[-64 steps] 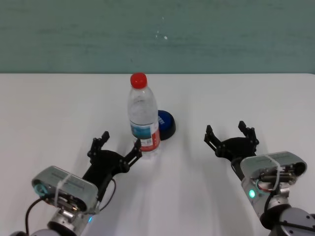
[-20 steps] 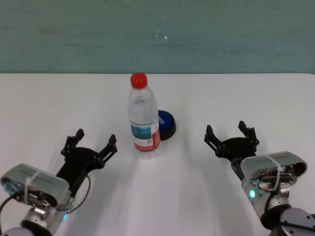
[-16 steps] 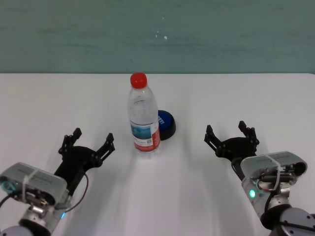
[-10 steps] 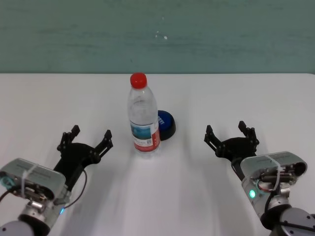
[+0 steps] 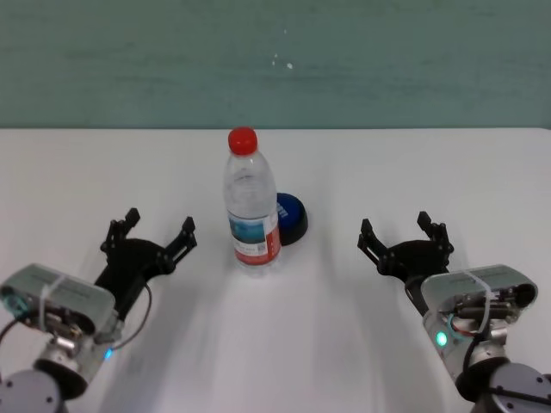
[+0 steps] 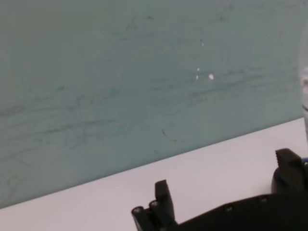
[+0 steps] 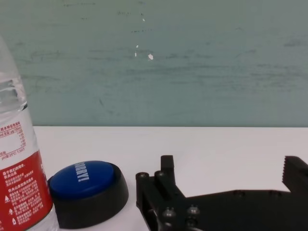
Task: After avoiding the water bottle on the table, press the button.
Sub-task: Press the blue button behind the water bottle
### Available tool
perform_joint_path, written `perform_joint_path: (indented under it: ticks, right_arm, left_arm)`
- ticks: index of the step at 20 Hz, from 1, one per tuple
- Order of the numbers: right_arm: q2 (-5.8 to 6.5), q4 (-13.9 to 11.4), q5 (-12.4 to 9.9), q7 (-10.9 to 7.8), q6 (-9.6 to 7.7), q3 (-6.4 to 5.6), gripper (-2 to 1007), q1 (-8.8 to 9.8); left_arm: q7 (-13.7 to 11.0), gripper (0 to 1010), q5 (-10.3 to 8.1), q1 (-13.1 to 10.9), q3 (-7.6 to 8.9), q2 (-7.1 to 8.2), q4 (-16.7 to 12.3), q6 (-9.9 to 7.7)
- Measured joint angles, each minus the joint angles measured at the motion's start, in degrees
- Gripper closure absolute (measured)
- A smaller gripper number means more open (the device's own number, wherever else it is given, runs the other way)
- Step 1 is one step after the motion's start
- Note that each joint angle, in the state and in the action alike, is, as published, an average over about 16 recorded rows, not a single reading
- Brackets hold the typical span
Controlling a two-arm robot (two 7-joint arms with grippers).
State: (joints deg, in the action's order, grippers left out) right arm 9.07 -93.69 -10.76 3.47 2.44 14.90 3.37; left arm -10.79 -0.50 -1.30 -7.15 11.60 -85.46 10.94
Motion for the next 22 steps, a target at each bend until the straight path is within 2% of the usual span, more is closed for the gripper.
perform_joint_path:
  ticks: [16,22]
  right_arm:
    - [0.01,0.00,0.00,0.00,0.00,0.00,1,0.00]
    - [0.00,0.00,0.00,0.00,0.00,0.00,1,0.00]
  left_arm:
    - [-0.88,0,-0.26,5.98,-1.24,-0.48,5.25,-0.56]
    - [-1.23,0,-0.42,7.40,-1.69,-0.45,6.47,0.34]
